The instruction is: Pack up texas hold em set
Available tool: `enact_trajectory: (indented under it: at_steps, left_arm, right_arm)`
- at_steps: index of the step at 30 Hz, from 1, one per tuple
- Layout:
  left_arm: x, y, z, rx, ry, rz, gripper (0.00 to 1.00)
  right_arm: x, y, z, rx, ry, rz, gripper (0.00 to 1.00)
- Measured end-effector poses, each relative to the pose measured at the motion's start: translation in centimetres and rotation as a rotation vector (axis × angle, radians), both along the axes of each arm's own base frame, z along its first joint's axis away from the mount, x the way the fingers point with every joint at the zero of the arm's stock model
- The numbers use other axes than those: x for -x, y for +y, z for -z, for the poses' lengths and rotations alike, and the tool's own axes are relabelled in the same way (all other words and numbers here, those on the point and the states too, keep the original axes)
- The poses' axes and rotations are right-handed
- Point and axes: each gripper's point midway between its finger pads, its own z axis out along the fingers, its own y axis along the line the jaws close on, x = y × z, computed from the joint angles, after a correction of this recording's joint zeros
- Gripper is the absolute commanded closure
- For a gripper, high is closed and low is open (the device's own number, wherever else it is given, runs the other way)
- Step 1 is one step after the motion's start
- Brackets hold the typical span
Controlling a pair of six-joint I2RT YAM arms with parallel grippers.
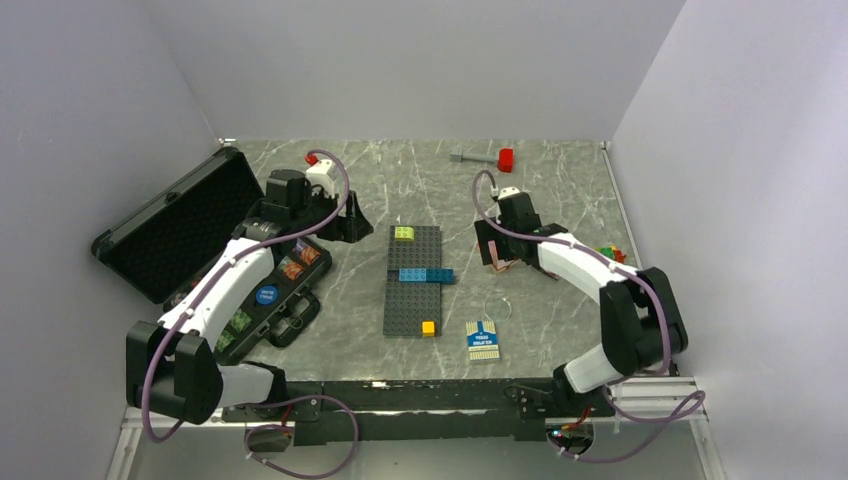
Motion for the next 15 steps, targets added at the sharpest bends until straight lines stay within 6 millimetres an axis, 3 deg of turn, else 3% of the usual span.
enact_trajectory:
  at_steps: [4, 15]
  left_arm:
    - [0.1, -0.2, 0.0, 0.007, -0.001, 0.007, 0.14]
    - [0.3, -0.5, 0.0, 0.02, 0.011, 0.012, 0.14]
  right_arm:
    - [-1.4, 0.4, 0.9, 0.037, 0.024, -0.035, 0.06]
    - [-1.5, 0.2, 3.6, 0.103, 0.103, -0.095, 0.07]
